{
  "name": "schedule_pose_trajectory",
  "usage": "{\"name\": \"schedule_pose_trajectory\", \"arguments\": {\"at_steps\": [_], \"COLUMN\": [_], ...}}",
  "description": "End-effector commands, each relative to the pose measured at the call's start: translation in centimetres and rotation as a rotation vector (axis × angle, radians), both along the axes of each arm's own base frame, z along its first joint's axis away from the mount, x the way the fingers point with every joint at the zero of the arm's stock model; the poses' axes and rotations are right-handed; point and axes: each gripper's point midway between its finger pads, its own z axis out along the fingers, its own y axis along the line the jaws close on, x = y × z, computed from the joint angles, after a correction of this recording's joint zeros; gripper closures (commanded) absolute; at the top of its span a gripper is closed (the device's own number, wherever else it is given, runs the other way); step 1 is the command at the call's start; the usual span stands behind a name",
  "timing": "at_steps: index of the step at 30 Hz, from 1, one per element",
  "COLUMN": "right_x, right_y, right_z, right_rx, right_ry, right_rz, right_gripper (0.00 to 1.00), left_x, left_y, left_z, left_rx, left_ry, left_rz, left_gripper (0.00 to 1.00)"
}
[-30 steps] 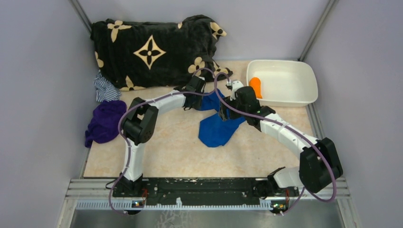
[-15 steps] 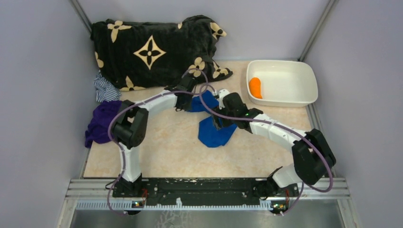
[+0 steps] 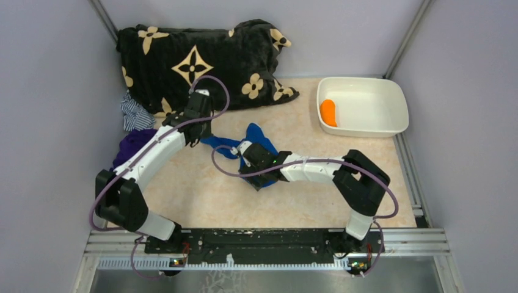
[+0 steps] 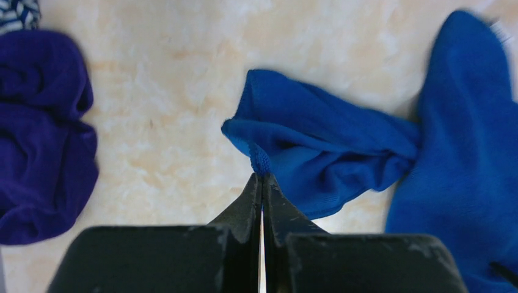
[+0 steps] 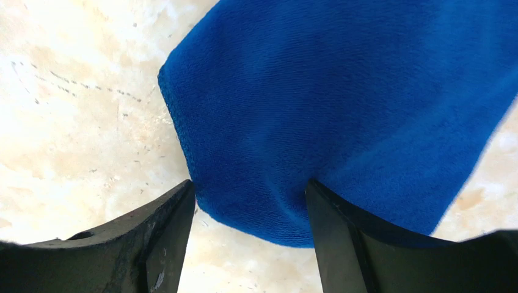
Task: Roll the towels
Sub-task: Flatten out the towel at the center of the board.
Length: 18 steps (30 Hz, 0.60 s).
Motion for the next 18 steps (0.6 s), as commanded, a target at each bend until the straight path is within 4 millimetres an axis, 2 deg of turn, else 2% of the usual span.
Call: {"name": "schedule_pose_trajectory", "arguments": {"at_steps": [1,4,7,10,12,14,15,16,18], "right_x": [-0.4,-1.0,-0.8,-0.7,-0.5,-0.3,-0.2,0.0,0.7], "right_y": [1.8,2.4,1.9,1.3,1.0,0.9,0.9,1.0,0.7], "right_z": [-0.2,-0.9,-2.0,-2.7,-2.5,-1.7,-1.0,-0.1,2.0], "right_rx": [-0.041,-0.058,-0.106,-0.141,-0.154,-0.147,-0.136,-0.124,-0.098], "right_ry": [-0.041,-0.043,-0.046,-0.046,-0.054,-0.063,-0.066,-0.07,-0.083], "right_rz": [0.061,0.111,0.11,0.103,0.093,0.087,0.087,0.085,0.074], "right_gripper": [0.33,0.34,0.35,0.42,0.54,0.76,0.91,1.0,1.0], "left_x": [-2.6,-3.1,-3.3,-3.5,-3.7,-3.9,-4.0,-4.2,-4.5], "left_y": [2.3,3.0,3.5,4.1,4.7,5.3,5.7,6.0,6.7], "left_z": [-1.1,-1.1,-0.7,-0.5,-0.3,0.1,0.3,0.5,0.9], "left_rx": [0.048,0.058,0.069,0.09,0.108,0.126,0.135,0.143,0.158], "left_ry": [0.052,0.048,0.038,0.036,0.031,0.017,0.009,-0.002,-0.021], "left_rz": [0.024,0.027,0.031,0.04,0.049,0.061,0.067,0.072,0.089], "left_gripper": [1.0,1.0,1.0,1.0,1.0,1.0,1.0,1.0,1.0]}}
